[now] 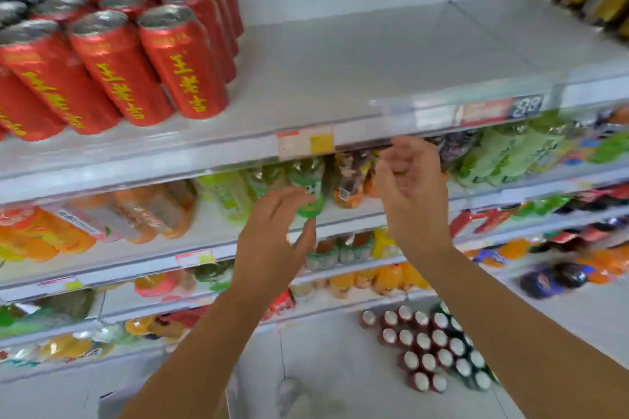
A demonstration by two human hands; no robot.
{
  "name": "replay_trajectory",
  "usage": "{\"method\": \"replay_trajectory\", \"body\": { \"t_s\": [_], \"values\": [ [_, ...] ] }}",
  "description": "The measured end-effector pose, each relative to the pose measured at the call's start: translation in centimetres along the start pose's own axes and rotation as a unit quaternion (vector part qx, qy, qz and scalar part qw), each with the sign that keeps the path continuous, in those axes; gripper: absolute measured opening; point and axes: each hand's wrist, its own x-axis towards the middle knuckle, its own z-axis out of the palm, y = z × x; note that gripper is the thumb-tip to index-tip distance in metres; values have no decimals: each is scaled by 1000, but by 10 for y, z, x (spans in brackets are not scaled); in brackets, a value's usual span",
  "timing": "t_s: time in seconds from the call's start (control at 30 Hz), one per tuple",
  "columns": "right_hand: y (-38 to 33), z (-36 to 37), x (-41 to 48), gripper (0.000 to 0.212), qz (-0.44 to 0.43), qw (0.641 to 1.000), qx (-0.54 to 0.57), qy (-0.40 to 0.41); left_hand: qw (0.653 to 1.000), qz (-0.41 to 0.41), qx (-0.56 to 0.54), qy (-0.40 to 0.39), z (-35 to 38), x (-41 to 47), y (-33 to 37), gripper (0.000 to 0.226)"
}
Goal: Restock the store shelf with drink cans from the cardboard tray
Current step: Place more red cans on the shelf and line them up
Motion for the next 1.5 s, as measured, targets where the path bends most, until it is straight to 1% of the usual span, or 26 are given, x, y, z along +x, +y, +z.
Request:
{"method": "replay_trajectory", "body": {
  "t_s": [0.07,0.13,0.2,0.3,0.37,0.43,0.53,0.63,0.73,0.83,0.87,0.93,1.07,1.2,1.27,1.37,1.5],
  "values": [
    [51,-47,-23,23,79,995,-66,-1,992,-18,-42,-121,50,-27,15,27],
    [105,-93,-52,20,170,978,-120,4,974,-47,-70,-212,102,-55,22,28],
    [159,-133,-88,16,270,948,-166,24,953,-77,-86,-282,150,-88,26,29],
    [236,-179,-145,16,403,889,-212,38,905,-128,-98,-395,215,-141,25,31],
    [287,-197,-182,17,468,854,-223,40,873,-161,-76,-455,262,-178,15,32],
    [342,-207,-218,16,506,829,-235,33,839,-201,-53,-503,309,-215,0,34],
    [427,-209,-267,26,576,784,-233,-6,791,-264,-16,-552,381,-270,-28,38],
    [521,-204,-310,35,616,748,-238,-65,764,-328,8,-556,459,-317,-64,43],
    [613,-192,-342,42,636,719,-250,-124,763,-335,14,-553,534,-357,-104,49],
    [694,-174,-364,56,637,708,-257,-165,776,-297,25,-555,597,-392,-146,59],
    [716,-168,-370,62,637,707,-255,-169,780,-286,28,-556,616,-401,-159,64],
    [752,-154,-381,70,636,715,-246,-151,786,-280,31,-550,650,-414,-179,73],
    [794,-133,-399,84,627,723,-262,-126,803,-294,7,-519,701,-430,-197,89],
    [812,-121,-404,89,624,720,-287,-96,849,-293,-21,-439,732,-431,-195,84],
    [815,-116,-406,88,619,718,-309,-75,862,-284,-16,-419,743,-428,-192,82],
    [818,-112,-410,79,608,717,-340,-45,864,-288,-13,-413,750,-425,-192,75],
    [811,-119,-406,70,595,711,-366,-78,855,-290,-17,-430,731,-418,-190,68]
  ]
}}
